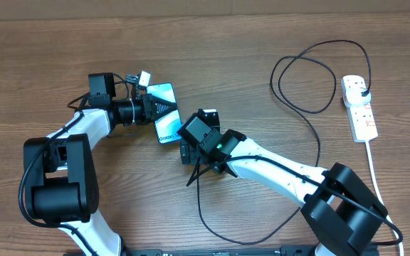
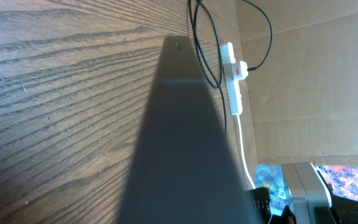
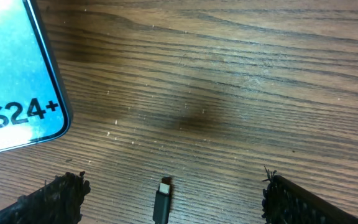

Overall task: Plug charger to phone and switch on socket
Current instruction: 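Lower the open right gripper over the black USB-C plug on the table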

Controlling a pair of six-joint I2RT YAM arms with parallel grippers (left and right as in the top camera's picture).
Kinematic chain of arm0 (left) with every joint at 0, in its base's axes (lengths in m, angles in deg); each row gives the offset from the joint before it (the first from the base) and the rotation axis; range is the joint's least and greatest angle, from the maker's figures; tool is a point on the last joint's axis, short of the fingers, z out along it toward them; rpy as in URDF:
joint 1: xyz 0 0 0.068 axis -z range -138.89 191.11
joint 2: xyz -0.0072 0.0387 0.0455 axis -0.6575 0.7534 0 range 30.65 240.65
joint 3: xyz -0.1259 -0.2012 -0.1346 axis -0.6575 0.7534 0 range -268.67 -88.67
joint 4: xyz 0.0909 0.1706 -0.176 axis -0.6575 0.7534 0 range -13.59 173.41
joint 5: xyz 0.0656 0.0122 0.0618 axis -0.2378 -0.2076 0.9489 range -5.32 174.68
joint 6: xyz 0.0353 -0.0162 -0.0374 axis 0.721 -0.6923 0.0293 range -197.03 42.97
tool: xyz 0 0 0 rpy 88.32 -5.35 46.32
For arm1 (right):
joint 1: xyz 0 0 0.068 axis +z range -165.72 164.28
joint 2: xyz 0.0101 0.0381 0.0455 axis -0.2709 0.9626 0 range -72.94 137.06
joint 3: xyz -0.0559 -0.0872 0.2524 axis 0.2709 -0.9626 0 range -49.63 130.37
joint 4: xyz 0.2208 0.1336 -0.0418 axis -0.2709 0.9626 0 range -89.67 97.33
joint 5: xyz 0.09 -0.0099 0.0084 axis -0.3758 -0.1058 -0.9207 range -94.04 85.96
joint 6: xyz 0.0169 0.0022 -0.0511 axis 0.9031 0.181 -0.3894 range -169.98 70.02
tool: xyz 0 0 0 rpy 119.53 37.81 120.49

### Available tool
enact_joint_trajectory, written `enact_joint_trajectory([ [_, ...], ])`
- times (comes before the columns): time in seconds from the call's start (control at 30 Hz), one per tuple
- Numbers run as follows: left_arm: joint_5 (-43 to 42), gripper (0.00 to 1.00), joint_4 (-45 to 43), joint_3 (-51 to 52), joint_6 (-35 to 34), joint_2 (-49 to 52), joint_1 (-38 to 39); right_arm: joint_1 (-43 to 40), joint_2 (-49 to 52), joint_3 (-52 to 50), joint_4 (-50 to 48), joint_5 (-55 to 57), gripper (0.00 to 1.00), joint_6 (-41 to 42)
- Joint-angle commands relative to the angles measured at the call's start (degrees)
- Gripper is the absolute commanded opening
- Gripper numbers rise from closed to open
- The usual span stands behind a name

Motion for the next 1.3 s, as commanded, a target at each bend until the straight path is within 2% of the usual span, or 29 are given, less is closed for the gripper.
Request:
enact_joint_trajectory([
  [0.0,-1.4,0.04,-0.4,-0.2,-1.0,-1.7,0.0,0.1,0.4,0.0,-0.1,0.6,0.94,0.2],
  [0.13,-1.4,0.04,-0.5,-0.2,-1.0,-1.7,0.0,0.1,0.4,-0.7,-0.2,0.6,1.0,0.2],
  [0.57,-1.4,0.04,-0.5,-0.2,-0.9,-1.7,0.0,0.1,0.5,-3.6,-4.6,0.7,1.0,0.2],
  [0.87,-1.4,0.04,-0.5,-0.2,-0.9,-1.7,0.0,0.1,0.5,-3.7,-4.5,4.2,1.0,0.2],
  [1.27,-1.4,0.04,-0.6,-0.2,-1.0,-1.7,0.0,0.1,1.4,-3.7,-2.6,1.9,1.0,0.8],
])
